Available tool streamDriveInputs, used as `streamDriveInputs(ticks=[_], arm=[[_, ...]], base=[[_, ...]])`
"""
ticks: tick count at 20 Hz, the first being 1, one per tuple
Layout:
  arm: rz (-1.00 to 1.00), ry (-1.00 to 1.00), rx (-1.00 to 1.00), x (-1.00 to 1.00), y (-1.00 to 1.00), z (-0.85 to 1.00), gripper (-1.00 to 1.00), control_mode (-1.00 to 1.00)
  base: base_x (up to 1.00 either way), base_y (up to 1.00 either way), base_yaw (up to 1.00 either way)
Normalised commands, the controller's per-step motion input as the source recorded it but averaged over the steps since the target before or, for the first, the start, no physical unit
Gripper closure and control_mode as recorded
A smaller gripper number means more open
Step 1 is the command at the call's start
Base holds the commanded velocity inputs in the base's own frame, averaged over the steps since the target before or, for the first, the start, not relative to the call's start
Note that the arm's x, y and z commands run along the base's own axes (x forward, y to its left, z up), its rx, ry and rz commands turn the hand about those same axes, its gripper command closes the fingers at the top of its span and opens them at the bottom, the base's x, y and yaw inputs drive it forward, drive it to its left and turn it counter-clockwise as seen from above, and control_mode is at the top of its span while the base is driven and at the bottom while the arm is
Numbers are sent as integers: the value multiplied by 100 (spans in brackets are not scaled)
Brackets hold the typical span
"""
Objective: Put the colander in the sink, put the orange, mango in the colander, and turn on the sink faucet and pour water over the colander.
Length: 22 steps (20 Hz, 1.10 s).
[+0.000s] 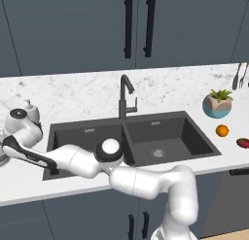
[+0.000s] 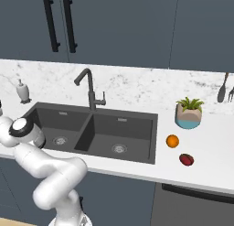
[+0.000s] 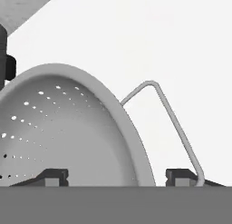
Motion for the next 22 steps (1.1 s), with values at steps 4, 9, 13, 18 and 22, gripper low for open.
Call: streamDriveInputs(ticks=[4, 9, 13, 18, 22], arm=[[-28, 14, -6, 6, 2, 0, 100, -100], [-31, 12, -8, -7, -21, 0, 100, -100], [-33, 11, -8, -36, -40, 12, 100, -100], [-31, 5, -4, -58, -63, 32, 100, -100], [-37, 2, 0, -58, -79, 44, 100, -100]], base=[[0, 0, 0], [0, 0, 0], [0, 0, 0], [0, 0, 0], [0, 0, 0]])
